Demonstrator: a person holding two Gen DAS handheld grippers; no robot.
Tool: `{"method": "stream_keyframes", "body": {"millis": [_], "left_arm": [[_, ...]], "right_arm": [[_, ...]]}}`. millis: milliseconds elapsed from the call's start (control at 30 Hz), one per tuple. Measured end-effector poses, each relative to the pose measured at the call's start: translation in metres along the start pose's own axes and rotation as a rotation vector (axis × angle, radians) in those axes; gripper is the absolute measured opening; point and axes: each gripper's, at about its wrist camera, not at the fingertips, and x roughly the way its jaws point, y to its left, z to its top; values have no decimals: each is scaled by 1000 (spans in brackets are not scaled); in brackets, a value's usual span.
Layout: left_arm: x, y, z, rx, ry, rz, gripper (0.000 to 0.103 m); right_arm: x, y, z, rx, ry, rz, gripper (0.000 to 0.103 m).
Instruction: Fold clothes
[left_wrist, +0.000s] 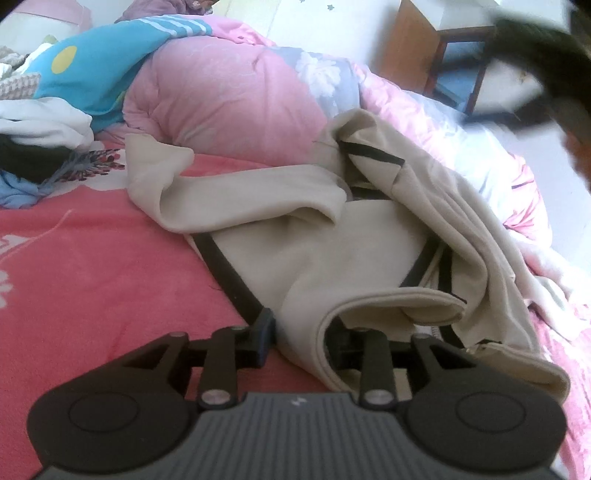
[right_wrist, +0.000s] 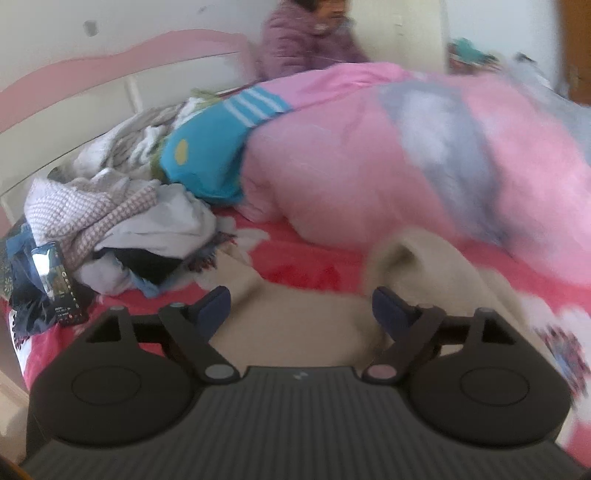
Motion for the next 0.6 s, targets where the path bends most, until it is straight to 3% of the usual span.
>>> {"method": "stream_keyframes", "body": {"millis": [167,300,467,600], "left_arm": [[1,0,0,-6,3,-3,35],[2,0,2,-19,15,4,35],[7,-7,7,-15,21,19,45],[15,-6,10,-25,22,37,45]], "right_arm": [[-44,-60,-47,181,36,-117,90],[-55,-100,-69,234,78,-228,91],[-39,-150,-66,345,59,-258,94],[-2,-199,-52,479,50,-262,95]]}}
